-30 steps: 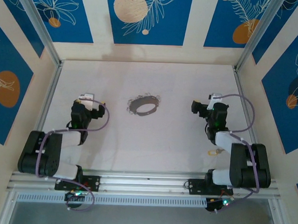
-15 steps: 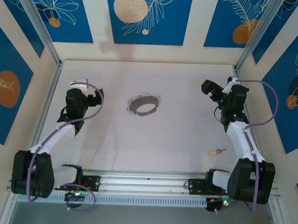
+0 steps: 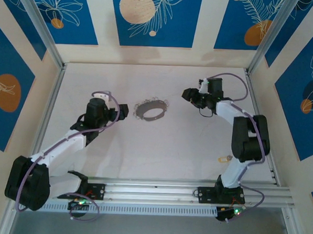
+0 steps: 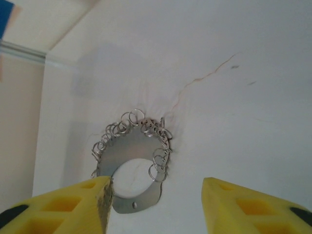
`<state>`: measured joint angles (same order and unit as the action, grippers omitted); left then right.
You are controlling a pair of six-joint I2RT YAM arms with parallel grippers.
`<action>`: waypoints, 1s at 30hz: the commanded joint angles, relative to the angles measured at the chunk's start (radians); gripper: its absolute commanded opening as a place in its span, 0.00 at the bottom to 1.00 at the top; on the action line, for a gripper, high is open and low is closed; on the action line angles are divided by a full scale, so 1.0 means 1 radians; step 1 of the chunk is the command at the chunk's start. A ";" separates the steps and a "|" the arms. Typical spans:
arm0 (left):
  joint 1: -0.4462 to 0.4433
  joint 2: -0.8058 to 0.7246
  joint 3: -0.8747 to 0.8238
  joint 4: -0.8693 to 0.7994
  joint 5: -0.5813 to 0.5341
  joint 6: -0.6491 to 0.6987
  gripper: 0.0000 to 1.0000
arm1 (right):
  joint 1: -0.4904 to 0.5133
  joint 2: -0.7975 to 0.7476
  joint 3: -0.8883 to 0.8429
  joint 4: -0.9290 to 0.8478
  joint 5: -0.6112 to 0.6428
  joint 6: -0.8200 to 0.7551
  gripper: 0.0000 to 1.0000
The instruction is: Put the keys on the keyring
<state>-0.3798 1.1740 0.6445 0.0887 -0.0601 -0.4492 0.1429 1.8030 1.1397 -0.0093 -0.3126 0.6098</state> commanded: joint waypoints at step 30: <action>-0.104 0.167 0.093 0.075 0.085 -0.143 1.00 | 0.259 0.245 0.238 -0.273 0.275 -0.248 0.33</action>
<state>-0.4736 1.3312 0.7136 0.1417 0.0010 -0.5781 0.3973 2.0312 1.3457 -0.2455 -0.0772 0.3946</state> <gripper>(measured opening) 0.998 0.334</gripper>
